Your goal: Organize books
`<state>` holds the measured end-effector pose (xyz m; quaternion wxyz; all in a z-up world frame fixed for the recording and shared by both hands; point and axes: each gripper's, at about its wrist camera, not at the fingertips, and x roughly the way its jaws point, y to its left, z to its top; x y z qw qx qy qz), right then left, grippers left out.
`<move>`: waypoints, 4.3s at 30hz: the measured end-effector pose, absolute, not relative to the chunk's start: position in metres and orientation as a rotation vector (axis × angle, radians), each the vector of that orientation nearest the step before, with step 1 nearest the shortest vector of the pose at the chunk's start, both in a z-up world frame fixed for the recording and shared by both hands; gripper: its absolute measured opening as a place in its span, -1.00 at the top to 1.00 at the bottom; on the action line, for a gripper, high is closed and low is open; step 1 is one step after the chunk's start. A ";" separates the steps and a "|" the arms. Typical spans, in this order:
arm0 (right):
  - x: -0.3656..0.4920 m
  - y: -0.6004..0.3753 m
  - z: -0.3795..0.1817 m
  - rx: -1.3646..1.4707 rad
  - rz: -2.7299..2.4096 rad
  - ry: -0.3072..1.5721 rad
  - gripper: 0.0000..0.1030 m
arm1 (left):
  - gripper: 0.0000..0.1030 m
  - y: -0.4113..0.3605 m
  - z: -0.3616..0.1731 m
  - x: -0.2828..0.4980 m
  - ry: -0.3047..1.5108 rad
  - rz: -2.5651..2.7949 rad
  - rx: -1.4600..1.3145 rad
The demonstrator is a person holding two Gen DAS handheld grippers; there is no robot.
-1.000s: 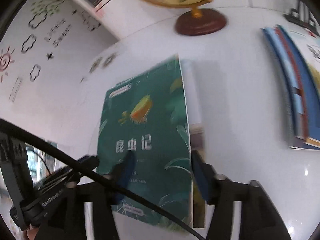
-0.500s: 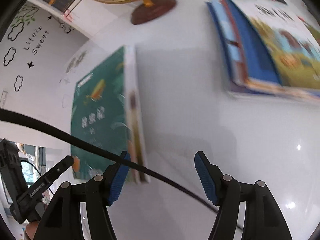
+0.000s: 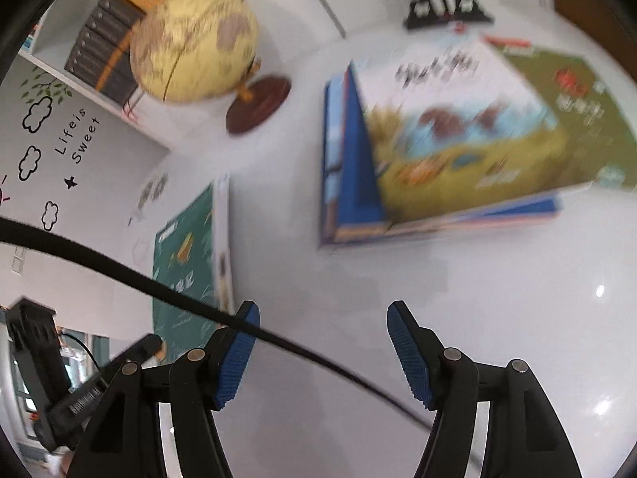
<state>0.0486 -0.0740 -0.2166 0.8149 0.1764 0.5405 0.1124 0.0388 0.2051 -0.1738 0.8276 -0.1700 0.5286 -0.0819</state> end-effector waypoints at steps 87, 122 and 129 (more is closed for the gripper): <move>0.191 -0.287 -0.266 0.620 0.338 1.047 0.69 | 0.41 0.027 -0.238 0.213 1.083 -0.400 -0.744; 0.164 -0.236 -0.171 0.375 0.453 0.844 0.79 | 0.39 -0.001 -0.138 0.175 0.976 -0.469 -0.226; 0.151 -0.217 -0.147 0.394 0.485 0.806 0.79 | 0.38 0.020 -0.115 0.159 0.927 -0.454 -0.221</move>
